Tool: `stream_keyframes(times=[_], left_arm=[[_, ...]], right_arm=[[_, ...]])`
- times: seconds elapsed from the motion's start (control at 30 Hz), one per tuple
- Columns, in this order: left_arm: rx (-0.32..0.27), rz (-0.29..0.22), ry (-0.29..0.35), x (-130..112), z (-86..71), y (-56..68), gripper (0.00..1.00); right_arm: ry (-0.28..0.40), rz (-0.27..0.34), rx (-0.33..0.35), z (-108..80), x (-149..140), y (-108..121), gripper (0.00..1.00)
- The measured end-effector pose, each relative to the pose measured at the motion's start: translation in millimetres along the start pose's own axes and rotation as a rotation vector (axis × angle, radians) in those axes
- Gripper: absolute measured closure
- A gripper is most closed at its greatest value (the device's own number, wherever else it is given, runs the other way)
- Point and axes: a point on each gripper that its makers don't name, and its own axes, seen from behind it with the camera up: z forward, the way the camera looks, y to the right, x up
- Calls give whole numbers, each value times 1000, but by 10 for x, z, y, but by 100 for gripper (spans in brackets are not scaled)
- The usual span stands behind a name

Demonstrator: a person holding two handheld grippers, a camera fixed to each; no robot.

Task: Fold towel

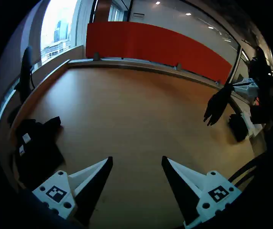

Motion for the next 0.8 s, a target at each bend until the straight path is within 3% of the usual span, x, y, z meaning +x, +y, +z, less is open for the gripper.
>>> stream_keyframes(times=[0.4,0.8], left_arm=[[8,-2,-10,40,68,104,5],[19,15,-26,60,142,186,5]], right_arm=[[-50,59,-77,-329,-411,792,95],[-86,112,-134,-607,-726,1443,95]])
